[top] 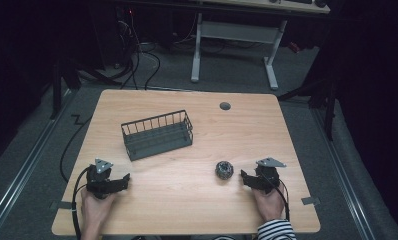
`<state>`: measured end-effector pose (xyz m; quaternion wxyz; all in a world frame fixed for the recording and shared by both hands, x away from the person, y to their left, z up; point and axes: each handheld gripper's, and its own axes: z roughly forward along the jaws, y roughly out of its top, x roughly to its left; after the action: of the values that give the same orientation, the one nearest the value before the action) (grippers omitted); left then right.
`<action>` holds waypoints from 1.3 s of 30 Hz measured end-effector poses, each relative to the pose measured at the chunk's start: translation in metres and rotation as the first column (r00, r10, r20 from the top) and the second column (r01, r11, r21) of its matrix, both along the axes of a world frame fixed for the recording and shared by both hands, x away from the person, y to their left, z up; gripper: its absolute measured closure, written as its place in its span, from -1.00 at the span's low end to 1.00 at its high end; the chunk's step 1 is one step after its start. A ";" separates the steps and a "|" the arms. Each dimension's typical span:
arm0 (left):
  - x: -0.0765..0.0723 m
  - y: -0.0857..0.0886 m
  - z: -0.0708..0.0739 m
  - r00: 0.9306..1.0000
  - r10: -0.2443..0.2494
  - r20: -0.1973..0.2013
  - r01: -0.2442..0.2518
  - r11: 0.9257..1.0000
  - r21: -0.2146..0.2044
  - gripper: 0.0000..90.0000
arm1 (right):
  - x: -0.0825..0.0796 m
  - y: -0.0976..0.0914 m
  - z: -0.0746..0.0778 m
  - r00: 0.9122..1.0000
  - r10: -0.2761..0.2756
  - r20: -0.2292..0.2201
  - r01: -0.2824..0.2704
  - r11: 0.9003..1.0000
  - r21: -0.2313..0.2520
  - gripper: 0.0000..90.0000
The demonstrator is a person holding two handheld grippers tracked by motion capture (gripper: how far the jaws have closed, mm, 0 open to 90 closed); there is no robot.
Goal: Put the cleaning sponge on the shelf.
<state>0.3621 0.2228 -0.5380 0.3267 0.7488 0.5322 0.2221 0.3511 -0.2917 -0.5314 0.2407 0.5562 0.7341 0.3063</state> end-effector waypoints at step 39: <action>0.001 0.002 0.023 0.998 -0.062 0.018 0.064 0.986 -0.156 -0.48 | -0.001 0.000 0.000 1.000 0.001 0.005 -0.001 1.000 -0.002 -0.37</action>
<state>0.3633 0.2247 -0.5148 0.3947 0.7358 0.5219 0.1743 0.3505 -0.2918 -0.5312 0.2432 0.5547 0.7341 0.3071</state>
